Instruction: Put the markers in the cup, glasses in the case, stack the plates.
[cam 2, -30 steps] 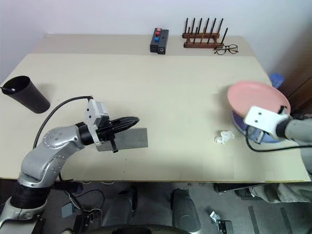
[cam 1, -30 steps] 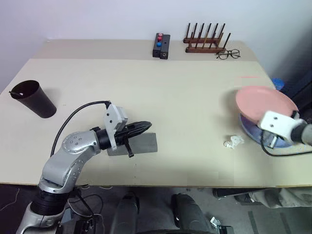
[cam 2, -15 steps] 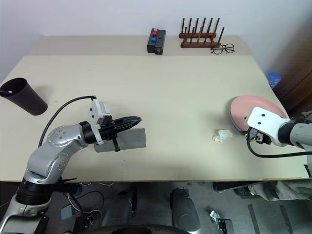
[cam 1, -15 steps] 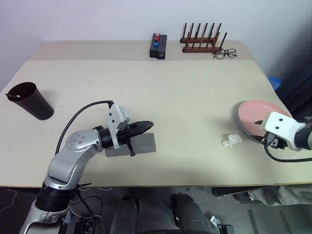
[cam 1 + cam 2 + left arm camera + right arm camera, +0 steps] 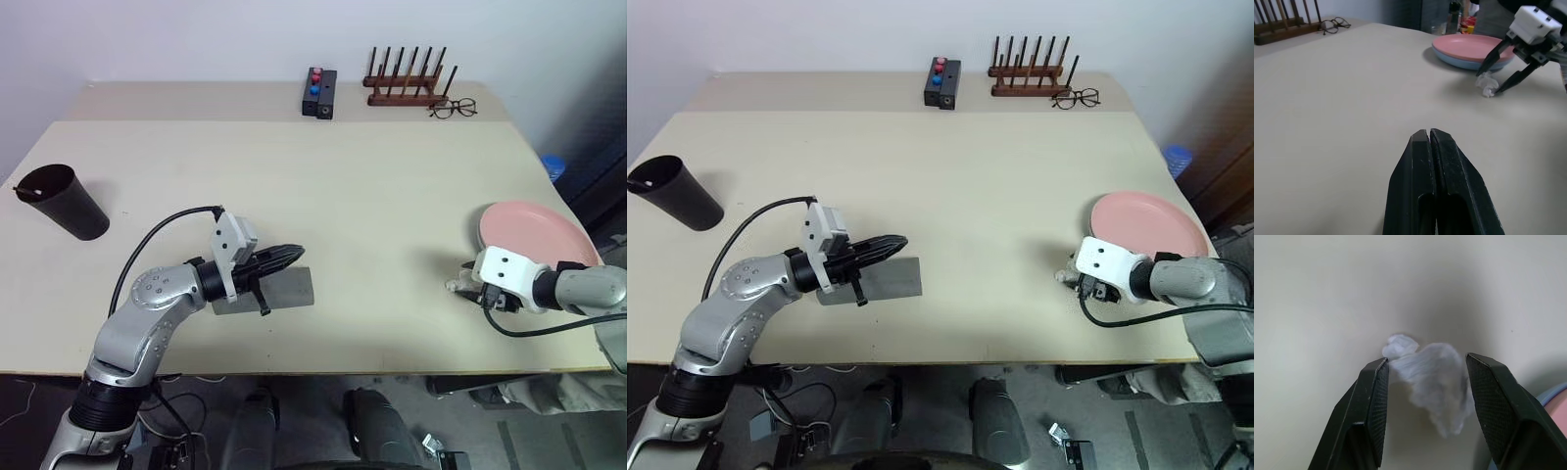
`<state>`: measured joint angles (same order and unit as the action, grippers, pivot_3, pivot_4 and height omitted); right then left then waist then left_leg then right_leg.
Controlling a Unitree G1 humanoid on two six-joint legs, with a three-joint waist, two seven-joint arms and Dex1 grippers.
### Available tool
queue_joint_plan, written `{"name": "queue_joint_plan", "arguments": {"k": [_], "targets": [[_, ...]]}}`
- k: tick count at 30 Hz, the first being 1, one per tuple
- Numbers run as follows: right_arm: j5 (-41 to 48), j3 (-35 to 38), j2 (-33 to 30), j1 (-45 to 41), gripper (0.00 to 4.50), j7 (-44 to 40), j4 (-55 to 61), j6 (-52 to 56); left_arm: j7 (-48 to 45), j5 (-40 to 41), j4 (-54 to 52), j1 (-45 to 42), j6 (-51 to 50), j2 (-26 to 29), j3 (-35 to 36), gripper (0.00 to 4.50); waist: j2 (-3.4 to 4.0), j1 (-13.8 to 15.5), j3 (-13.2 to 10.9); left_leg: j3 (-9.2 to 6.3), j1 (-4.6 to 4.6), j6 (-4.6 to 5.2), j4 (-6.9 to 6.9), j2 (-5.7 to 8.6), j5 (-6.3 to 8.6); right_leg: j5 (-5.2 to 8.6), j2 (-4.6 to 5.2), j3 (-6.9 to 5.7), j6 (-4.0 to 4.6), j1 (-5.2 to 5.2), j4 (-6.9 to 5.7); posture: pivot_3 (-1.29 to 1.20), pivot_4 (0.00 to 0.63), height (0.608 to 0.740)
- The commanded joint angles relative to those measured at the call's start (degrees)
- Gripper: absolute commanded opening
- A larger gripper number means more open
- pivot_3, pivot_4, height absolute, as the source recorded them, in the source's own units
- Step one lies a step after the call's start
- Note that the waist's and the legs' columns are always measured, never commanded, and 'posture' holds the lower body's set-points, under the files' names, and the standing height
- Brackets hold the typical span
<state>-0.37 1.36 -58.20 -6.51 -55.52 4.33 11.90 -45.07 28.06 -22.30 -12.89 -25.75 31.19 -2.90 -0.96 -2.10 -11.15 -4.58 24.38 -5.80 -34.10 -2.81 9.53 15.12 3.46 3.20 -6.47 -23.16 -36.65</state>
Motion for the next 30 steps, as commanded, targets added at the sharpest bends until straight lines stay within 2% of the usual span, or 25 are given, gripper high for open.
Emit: {"name": "queue_joint_plan", "arguments": {"k": [1,3,5,6,14,20,26,27,29,30], "targets": [[-0.6,-0.1,0.2,-1.2,1.99,0.2,-1.8,-1.0,0.5,1.0,-2.8,0.6,0.3,0.1,1.7,0.0,0.0,0.0,0.0,0.0,0.0,0.0,0.0,0.0,0.0,0.0,0.0,0.0,0.0,0.0,0.0,0.0,0.15,0.74],[-0.2,0.1,0.0,-1.7,1.24,-0.2,-2.8,-1.8,0.7,1.1,-3.0,0.9,0.1,0.1,1.9,0.0,0.0,0.0,0.0,0.0,-0.01,0.0,0.0,0.0,0.0,0.0,0.0,0.0,0.0,0.0,0.0,0.0,0.15,0.74],[0.0,0.3,-0.1,-2.3,0.16,-0.4,-3.4,-2.2,0.8,1.2,-3.1,1.0,0.1,0.0,2.0,0.0,0.0,0.0,0.0,0.0,0.0,0.0,-0.01,0.0,0.0,0.0,0.0,0.0,0.0,0.01,0.0,0.0,0.15,0.74],[0.1,0.4,-0.2,-2.6,0.07,-0.5,-3.6,-2.4,0.9,1.2,-3.1,1.1,0.1,0.0,2.1,0.0,0.0,0.0,0.0,0.0,0.0,0.0,-0.01,0.0,0.0,0.0,0.0,0.0,0.0,0.01,0.0,0.0,0.15,0.74],[5.1,6.0,-2.5,-8.7,0.07,-1.3,0.5,4.3,2.0,0.7,-1.5,0.6,0.7,0.0,3.9,0.0,0.0,-0.2,0.0,0.0,-0.01,0.0,0.0,0.0,0.0,0.0,0.0,0.0,-0.01,-0.01,-0.05,0.0,0.15,0.74],[0.3,5.5,-7.0,-13.0,0.07,0.6,-10.1,0.6,1.8,0.1,-0.5,2.6,1.6,1.4,6.6,0.0,0.0,0.1,0.0,0.0,0.0,0.0,0.0,0.0,0.0,0.0,0.01,0.0,0.0,-0.01,-0.02,0.0,0.15,0.74],[-1.3,2.0,-5.2,-17.8,0.07,0.6,-18.5,-1.3,3.2,-0.3,-0.7,3.7,2.0,1.1,7.8,0.0,0.01,-0.4,0.0,0.02,-0.01,0.0,0.01,0.01,0.0,0.0,0.03,0.0,0.01,-0.04,-0.04,0.0,0.15,0.74],[-1.5,1.6,-4.9,-19.0,0.6,0.8,-19.1,-1.2,3.7,-0.2,-1.1,4.0,1.9,1.0,8.1,0.0,0.03,-0.5,0.0,0.02,-0.01,0.0,0.02,0.01,0.0,0.0,0.03,0.0,0.01,-0.05,-0.04,0.0,0.15,0.74],[-2.3,0.7,-4.2,-21.1,1.25,1.7,-20.3,-1.8,4.6,-0.2,-1.8,4.5,1.7,0.9,8.5,0.0,0.04,-0.6,0.0,0.04,-0.02,0.0,0.04,0.01,0.0,-0.01,0.02,0.03,0.0,-0.08,-0.09,0.0,0.15,0.74],[-2.7,0.4,-3.9,-22.1,1.81,2.0,-20.8,-2.2,5.1,-0.2,-2.2,4.9,1.6,0.8,8.7,0.0,0.04,-0.6,0.0,0.04,-0.02,0.0,0.04,0.01,0.0,0.0,0.02,0.02,-0.01,-0.1,-0.14,0.0,0.15,0.74]]}}
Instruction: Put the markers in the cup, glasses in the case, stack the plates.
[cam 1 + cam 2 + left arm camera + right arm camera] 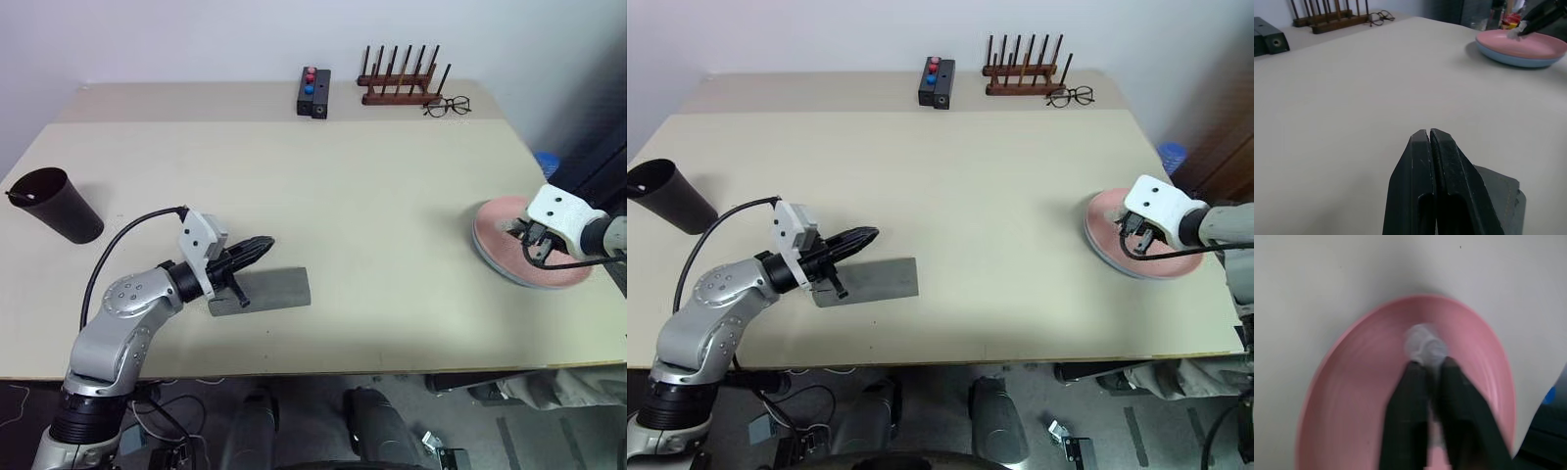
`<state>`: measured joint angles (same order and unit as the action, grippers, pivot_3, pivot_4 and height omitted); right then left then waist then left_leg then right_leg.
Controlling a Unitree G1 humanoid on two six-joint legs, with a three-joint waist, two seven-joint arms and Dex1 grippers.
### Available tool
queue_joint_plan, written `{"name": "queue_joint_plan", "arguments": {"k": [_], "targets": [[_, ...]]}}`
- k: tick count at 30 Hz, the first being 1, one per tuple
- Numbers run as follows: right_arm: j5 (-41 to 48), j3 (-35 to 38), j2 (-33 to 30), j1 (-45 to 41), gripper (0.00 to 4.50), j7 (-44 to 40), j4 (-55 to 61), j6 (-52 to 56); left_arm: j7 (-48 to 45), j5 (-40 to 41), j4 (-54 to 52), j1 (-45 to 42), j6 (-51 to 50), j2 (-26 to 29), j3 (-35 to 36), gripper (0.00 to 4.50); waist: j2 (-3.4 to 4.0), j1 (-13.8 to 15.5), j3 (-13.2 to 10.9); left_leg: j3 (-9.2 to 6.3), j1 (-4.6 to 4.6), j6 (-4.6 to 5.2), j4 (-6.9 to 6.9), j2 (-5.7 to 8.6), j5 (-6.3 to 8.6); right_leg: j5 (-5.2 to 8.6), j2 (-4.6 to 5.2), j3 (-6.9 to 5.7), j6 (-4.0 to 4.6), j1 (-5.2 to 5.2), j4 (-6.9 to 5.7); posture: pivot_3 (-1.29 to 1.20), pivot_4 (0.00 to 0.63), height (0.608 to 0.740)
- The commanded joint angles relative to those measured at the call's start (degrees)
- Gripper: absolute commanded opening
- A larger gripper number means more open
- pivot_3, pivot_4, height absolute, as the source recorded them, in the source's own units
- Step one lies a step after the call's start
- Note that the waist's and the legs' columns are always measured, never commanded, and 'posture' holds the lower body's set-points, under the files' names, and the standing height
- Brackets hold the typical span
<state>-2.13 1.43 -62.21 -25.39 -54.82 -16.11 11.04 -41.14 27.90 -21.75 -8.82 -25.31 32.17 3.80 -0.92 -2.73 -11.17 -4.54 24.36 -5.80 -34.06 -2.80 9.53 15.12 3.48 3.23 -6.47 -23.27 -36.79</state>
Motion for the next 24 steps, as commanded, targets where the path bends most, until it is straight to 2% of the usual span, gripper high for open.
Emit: {"name": "queue_joint_plan", "arguments": {"k": [1,3,11,15,24], "targets": [[-0.9,0.0,0.5,-3.9,2.32,1.2,-0.3,-2.0,1.6,0.1,-3.2,1.5,1.2,-0.1,2.5,0.0,0.01,0.1,0.0,0.0,0.01,0.0,0.02,0.0,0.0,0.01,0.0,0.0,-0.01,-0.02,-0.03,0.0,0.15,0.74],[-0.9,-1.0,1.8,-5.5,3.26,0.9,-0.7,-3.5,2.8,-0.1,-4.0,3.0,1.3,0.0,3.7,0.0,0.0,0.2,0.0,0.0,0.01,0.0,0.01,0.0,0.0,0.03,0.0,0.0,-0.04,-0.02,-0.06,0.0,0.15,0.74],[3.7,-2.2,11.5,-10.4,3.26,-1.4,-1.9,-4.1,12.5,-4.8,-4.1,9.8,2.8,-0.3,13.5,0.0,-0.02,0.2,0.0,0.0,-0.01,0.0,0.0,-0.01,0.0,0.04,-0.01,0.01,-0.04,-0.04,-0.14,0.0,0.15,0.74],[11.1,0.5,19.0,-12.6,3.26,-2.5,-2.3,-2.5,16.1,-6.2,-4.3,14.8,4.4,-0.6,21.5,0.0,-0.04,0.1,0.0,0.0,-0.01,0.0,-0.01,-0.01,0.0,0.03,-0.01,0.01,-0.04,-0.05,-0.17,0.0,0.15,0.74],[14.9,1.1,21.8,-15.3,3.26,-6.4,-11.7,-3.9,17.2,-5.1,-7.8,21.5,3.8,-1.0,27.9,0.0,-0.09,0.5,0.0,0.03,0.02,-0.02,-0.07,0.03,0.01,0.05,0.05,0.0,-0.02,0.0,-0.13,0.0,0.15,0.74]]}}
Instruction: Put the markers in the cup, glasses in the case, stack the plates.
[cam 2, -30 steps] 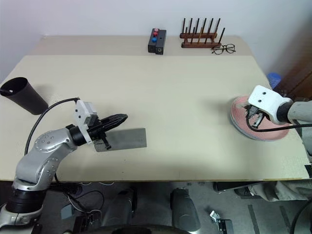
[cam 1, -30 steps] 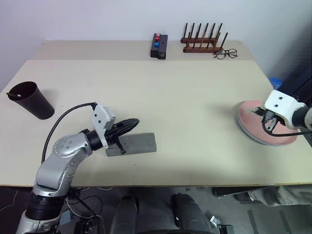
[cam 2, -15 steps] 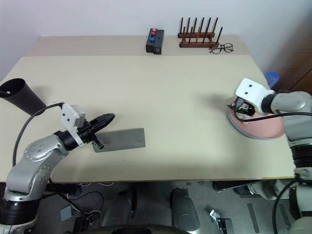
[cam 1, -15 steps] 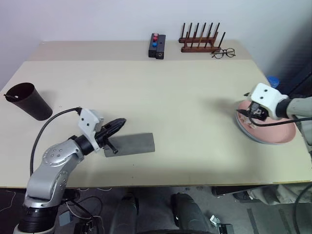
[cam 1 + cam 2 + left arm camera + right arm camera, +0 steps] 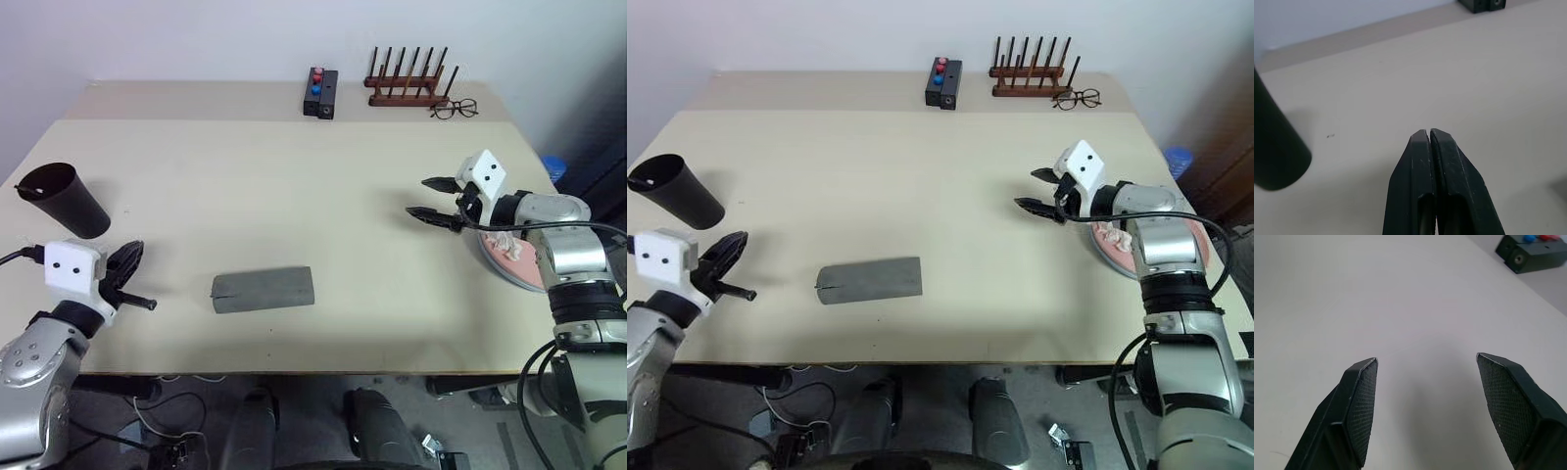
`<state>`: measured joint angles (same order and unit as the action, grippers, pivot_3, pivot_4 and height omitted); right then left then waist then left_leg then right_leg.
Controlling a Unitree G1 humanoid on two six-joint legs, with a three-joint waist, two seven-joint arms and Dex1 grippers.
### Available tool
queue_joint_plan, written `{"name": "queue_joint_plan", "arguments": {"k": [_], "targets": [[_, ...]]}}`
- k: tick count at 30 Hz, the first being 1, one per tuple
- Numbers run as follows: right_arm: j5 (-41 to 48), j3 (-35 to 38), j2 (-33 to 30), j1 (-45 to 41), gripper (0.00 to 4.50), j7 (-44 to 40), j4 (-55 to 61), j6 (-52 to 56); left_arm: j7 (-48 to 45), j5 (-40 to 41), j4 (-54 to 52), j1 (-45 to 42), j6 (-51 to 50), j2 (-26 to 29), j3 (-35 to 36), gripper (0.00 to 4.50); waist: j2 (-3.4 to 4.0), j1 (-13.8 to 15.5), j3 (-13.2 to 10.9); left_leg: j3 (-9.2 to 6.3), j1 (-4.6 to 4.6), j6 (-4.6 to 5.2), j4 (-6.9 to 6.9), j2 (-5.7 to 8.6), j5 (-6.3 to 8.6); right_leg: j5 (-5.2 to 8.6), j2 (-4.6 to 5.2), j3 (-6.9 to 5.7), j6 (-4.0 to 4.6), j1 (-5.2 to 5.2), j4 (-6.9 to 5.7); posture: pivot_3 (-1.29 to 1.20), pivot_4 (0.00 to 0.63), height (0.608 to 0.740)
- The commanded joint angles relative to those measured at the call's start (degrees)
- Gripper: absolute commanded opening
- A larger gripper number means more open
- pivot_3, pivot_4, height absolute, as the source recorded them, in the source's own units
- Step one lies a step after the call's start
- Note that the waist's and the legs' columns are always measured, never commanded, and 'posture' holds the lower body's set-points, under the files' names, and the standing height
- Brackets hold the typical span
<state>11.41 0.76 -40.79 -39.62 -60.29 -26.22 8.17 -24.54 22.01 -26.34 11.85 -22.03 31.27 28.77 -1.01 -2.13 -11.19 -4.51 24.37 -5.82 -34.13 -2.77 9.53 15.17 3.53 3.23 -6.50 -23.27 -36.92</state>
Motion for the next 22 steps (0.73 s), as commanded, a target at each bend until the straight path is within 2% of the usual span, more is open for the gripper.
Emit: {"name": "queue_joint_plan", "arguments": {"k": [1,9,16,22], "targets": [[1.3,1.7,0.4,-1.3,3.26,-1.1,-2.4,-1.3,0.8,0.9,-3.5,0.8,0.3,-0.1,2.8,0.0,0.0,-0.2,0.0,0.0,0.0,0.0,0.02,-0.01,0.0,0.0,-0.01,0.0,0.0,-0.02,-0.01,0.0,0.15,0.74],[0.7,1.8,0.3,-0.8,3.26,-0.9,-3.5,-2.3,3.3,0.1,-3.7,-1.8,-0.6,-1.4,0.3,0.0,0.01,-0.4,0.0,0.0,-0.01,0.0,0.03,-0.02,0.0,0.0,-0.02,0.0,-0.01,-0.04,-0.04,0.0,0.15,0.74],[-1.3,0.1,2.9,-3.5,3.26,0.4,-7.8,-5.4,6.5,-1.5,-4.8,-2.7,-3.5,-2.6,-3.8,0.0,0.01,-0.4,0.0,0.0,-0.01,0.0,0.03,-0.02,0.0,0.0,-0.04,0.0,-0.01,-0.04,-0.05,0.0,0.15,0.74],[-1.1,0.5,4.5,-3.1,3.26,0.8,-6.6,-5.3,7.1,0.0,-6.6,-2.2,-4.6,-3.5,-3.0,0.0,0.01,-0.4,0.0,0.0,0.0,0.0,0.04,-0.02,0.0,-0.01,-0.04,0.0,-0.02,-0.05,-0.05,0.0,0.15,0.74]]}}
